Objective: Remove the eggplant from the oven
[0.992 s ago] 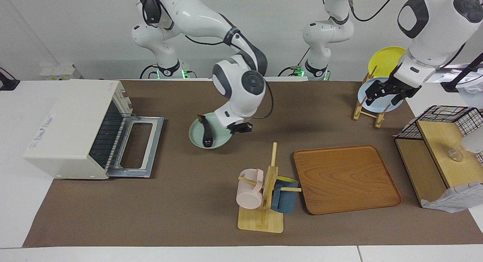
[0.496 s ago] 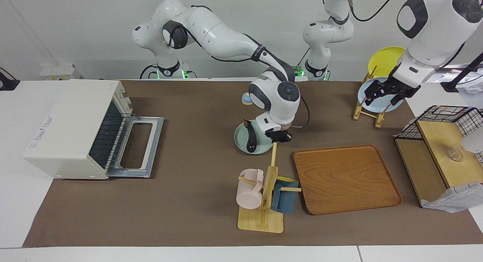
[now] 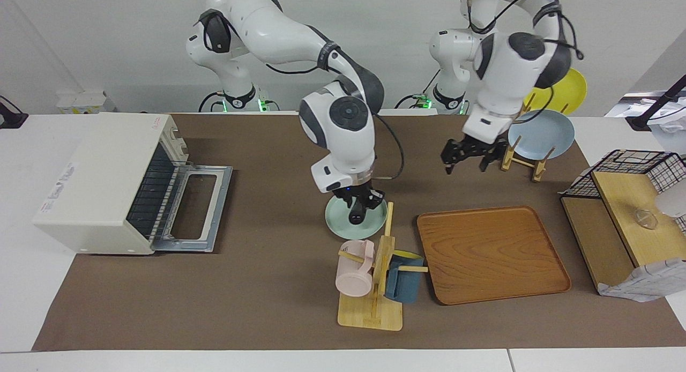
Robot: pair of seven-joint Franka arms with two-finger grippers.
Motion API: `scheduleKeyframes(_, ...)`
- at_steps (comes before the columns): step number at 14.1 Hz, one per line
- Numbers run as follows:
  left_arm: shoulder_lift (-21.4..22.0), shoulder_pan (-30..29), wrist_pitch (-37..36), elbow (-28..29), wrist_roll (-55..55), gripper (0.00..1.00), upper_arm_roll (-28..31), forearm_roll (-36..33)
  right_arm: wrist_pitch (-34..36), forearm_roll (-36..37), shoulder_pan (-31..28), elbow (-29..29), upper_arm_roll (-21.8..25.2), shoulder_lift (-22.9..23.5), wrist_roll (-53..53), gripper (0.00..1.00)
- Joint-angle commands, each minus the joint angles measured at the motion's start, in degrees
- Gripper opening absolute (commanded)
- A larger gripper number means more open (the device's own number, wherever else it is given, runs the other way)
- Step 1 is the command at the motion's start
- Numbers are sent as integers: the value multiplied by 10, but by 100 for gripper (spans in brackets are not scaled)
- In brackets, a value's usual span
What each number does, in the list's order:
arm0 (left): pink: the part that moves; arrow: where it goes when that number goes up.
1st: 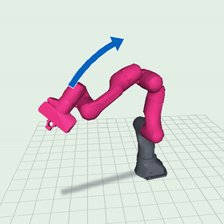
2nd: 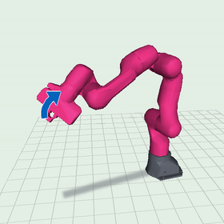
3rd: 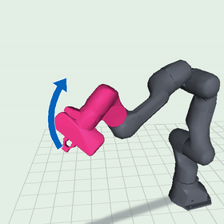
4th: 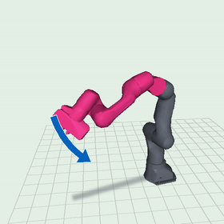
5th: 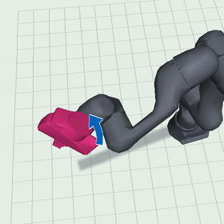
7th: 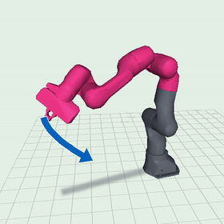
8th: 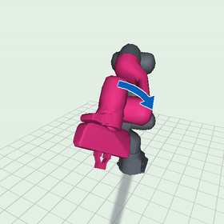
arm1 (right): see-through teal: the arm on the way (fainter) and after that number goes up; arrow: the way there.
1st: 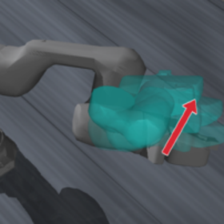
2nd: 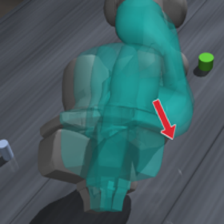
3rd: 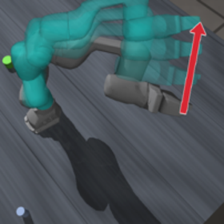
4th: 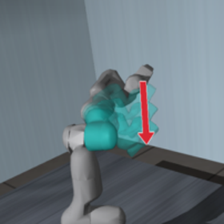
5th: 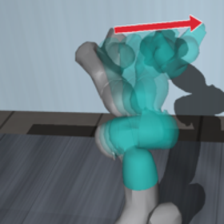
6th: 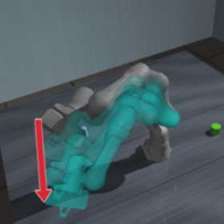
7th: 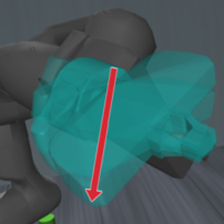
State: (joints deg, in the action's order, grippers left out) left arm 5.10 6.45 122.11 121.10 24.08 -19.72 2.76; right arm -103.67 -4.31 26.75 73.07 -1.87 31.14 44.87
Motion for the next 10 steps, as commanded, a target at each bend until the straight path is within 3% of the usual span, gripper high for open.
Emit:
scheduleKeyframes(1,7,-10,18,12,-4,100,4,2,-32,-9,-88,191,-10,-100,-166,59)
scheduleKeyframes(2,-16,-6,39,8,6,100,-13,4,-70,-9,-109,240,-10,-114,-204,36)
scheduleKeyframes(3,-41,-10,92,9,37,100,-66,5,-102,-8,-113,283,-9,-129,-218,19)
scheduleKeyframes(4,-64,-10,129,10,93,100,-95,3,-124,-2,-121,318,-9,-140,-221,11)
scheduleKeyframes(6,-120,-4,179,-4,150,100,-126,-23,-157,31,-132,374,-8,-152,-221,2)
scheduleKeyframes(8,-177,1,228,-24,210,100,-142,-63,-162,100,-150,397,-9,-152,-219,1)
scheduleKeyframes(10,-260,24,250,-80,303,100,-146,-159,-162,161,-158,410,-9,-149,-218,1)
